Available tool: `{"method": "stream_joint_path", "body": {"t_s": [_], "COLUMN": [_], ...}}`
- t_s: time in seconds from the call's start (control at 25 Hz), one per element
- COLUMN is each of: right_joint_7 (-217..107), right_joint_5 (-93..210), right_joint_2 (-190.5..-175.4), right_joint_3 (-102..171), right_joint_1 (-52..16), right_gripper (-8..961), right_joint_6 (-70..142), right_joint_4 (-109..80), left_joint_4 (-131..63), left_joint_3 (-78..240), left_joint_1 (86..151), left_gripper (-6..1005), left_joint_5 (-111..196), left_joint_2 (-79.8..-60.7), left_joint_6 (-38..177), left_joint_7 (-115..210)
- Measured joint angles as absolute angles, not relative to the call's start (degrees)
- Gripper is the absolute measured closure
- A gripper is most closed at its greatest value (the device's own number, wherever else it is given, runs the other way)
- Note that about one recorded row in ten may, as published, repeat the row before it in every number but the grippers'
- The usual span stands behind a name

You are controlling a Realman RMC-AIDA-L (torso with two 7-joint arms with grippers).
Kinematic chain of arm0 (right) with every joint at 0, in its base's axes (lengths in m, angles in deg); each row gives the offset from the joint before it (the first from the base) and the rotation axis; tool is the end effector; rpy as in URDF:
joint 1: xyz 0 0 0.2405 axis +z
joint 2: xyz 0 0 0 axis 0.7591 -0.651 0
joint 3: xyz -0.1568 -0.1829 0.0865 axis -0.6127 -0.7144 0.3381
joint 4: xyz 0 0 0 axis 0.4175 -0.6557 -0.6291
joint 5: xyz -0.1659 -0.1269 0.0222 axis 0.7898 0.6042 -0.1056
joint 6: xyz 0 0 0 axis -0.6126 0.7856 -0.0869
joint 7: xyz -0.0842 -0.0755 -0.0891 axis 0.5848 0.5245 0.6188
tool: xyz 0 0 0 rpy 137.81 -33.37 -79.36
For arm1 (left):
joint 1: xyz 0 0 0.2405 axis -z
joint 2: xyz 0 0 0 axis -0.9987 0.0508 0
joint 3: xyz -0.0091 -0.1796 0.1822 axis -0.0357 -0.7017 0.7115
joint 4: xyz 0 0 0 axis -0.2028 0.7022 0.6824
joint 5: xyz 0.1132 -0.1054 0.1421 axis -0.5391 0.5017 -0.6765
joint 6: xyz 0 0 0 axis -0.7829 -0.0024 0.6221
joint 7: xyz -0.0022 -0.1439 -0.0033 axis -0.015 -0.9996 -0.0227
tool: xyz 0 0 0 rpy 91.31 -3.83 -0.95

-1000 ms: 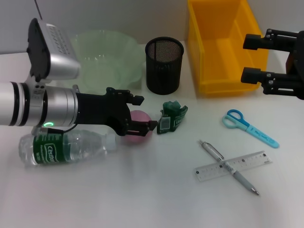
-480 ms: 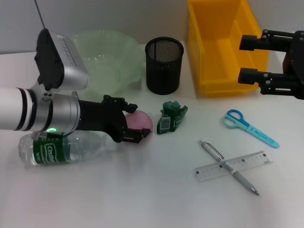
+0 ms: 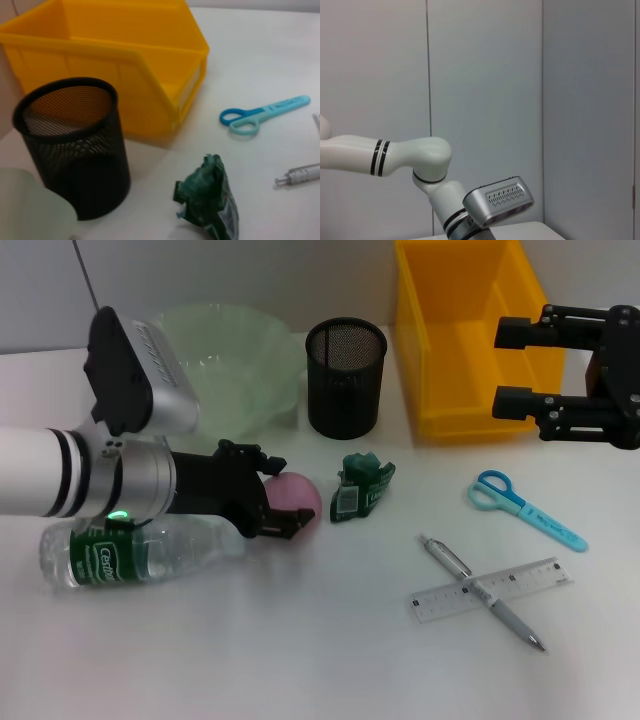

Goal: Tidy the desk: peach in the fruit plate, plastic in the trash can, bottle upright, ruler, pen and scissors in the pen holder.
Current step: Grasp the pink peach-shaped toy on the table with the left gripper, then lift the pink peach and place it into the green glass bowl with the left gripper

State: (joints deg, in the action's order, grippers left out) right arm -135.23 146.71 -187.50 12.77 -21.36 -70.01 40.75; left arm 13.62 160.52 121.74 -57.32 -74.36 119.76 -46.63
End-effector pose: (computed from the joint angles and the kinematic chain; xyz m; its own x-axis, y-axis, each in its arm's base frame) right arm 0.2175 0.3051 0.1094 0.7501 0.0029 -0.6613 -0.1895 -0.9571 -0.2192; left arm -0.1939 0.3730 -0.0737 0.9820 0.1649 0.0924 0.1849 -0.9400 -0.2867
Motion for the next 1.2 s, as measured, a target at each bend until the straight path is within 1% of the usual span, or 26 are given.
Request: {"method": "stream_joint_path", "body": {"t_s": [0.6,1.0,1.2], "right_joint_7": [-135.65,-135.75,-135.76], "right_joint_5": [146.84,146.84,146.83], "right_joint_2": [-187.63,-187.75,-187.75], "right_joint_3": [12.70,12.67,12.61], "right_joint_1": [-21.09,-21.09,-21.10], "right_gripper": [255,255,254], "right_joint_6": [-69.35,-69.33,-69.33], "right_joint_4": [40.74,40.98,41.06], "left_joint_4": [12.14,12.88,13.34], "left_joint_3": [162.52,162.38,162.43], "left_joint_1": [122.51,121.94,121.80], "left_gripper": [295,302,505], "left_joint_5": [-58.74,-58.62,-58.50], "left_joint_2": [-74.44,-74.20,-74.17], "left_joint_6": [116.44,117.28,118.05], "left_joint_7": [-46.80,-46.73,-46.61]}}
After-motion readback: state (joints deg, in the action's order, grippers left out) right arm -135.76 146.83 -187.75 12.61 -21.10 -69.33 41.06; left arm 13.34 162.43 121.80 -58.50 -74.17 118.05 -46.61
